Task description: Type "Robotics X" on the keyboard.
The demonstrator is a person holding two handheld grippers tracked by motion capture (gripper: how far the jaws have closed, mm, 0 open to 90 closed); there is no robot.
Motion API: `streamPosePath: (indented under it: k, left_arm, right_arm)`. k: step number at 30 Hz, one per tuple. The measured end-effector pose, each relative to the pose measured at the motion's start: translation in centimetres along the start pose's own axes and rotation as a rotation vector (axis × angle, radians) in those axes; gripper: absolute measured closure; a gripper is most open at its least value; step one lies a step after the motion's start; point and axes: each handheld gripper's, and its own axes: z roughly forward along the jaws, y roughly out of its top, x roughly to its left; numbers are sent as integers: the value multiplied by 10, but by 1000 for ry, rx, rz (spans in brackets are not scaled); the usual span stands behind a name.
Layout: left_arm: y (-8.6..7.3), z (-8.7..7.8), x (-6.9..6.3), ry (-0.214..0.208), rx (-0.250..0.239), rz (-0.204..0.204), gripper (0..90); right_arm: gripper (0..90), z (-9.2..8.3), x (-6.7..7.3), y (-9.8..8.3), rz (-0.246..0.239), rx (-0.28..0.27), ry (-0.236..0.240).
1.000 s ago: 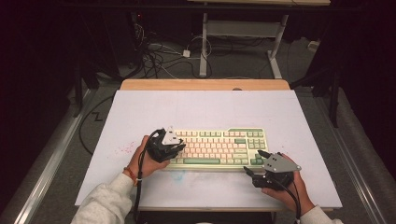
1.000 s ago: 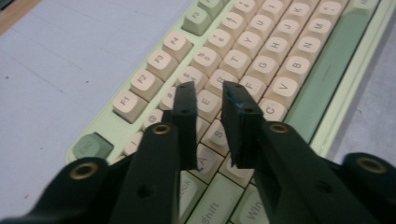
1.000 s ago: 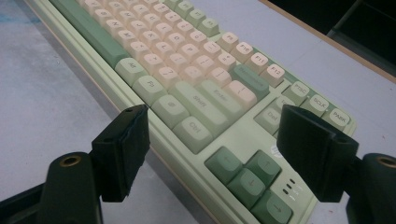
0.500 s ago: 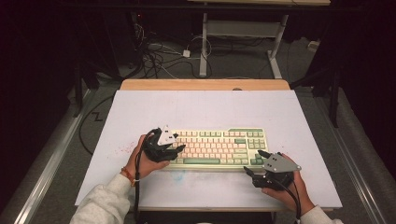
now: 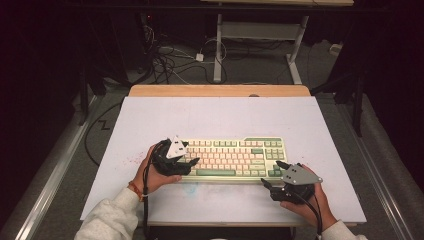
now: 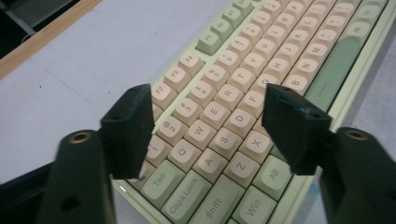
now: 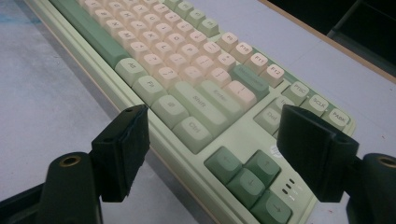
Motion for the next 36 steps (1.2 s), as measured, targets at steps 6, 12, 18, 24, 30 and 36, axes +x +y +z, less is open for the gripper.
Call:
streamPosePath:
  k: [6, 12, 18, 24, 30, 36]
  left_arm:
    - [-2, -5, -2, -11, -34, -19, 172]
    - [-8, -9, -5, 0, -35, -19, 159]
    - [-6, -6, -14, -8, -15, 3, 348]
    - [0, -3, -17, -94, -20, 9, 717]
    - [8, 4, -26, -132, 2, 69, 868]
    - [18, 9, -27, -158, -2, 77, 877]
  right_arm:
    - [254, -1, -1, 0, 0, -4, -2]
    - [254, -1, 0, 0, -1, -4, -1]
    - [254, -2, 0, 1, 1, -7, -1]
    - [254, -1, 0, 1, 1, -7, -2]
    - [254, -1, 0, 1, 0, -8, -3]
    - [254, 0, 1, 1, 0, -3, 0]
